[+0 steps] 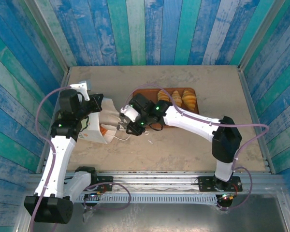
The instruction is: Take the fake bread out of the paper bag
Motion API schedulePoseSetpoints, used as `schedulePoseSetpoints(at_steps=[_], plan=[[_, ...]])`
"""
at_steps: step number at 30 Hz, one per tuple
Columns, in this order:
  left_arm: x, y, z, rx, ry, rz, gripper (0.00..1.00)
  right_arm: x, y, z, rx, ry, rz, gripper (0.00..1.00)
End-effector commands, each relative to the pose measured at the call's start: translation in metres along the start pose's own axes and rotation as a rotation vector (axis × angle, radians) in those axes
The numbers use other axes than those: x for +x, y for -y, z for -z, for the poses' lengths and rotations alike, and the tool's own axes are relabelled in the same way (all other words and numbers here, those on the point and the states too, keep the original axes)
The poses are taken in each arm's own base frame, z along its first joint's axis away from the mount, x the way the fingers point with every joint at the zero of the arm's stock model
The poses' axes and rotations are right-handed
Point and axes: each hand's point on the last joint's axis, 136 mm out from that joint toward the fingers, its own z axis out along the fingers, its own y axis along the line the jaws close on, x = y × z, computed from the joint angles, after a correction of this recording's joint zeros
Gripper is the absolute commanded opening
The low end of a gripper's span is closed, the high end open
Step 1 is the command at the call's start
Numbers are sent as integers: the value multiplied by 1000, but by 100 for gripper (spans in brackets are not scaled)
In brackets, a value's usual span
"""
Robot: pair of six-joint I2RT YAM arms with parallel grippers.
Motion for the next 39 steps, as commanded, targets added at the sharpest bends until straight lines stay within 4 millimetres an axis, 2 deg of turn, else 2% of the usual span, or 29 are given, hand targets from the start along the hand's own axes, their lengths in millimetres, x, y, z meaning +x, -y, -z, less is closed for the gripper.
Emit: schedulePoseSetpoints(at_steps=[1,10,14,22,29,32,35,39], plan=[[-17,13,13,24,54,-48,0,3,-5,-12,-50,-54,53,51],[-17,14,14,34,55,-52,0,12,25,-25,66,-185,215,56],[-18,15,13,34,57,-57,0,13,26,-26,55,-203,290,58],[-15,17,11,51,43,-66,0,7,38,-49,68,-249,359,57],[-13,18,9,67,30,-69,0,-2,47,-62,107,-263,402,57],[-11,19,8,76,25,-67,0,-7,46,-68,107,-259,415,57],[-10,19,7,80,20,-66,0,-9,36,-74,85,-252,448,56],[-10,19,6,84,21,-63,0,-10,26,-82,72,-253,485,51]])
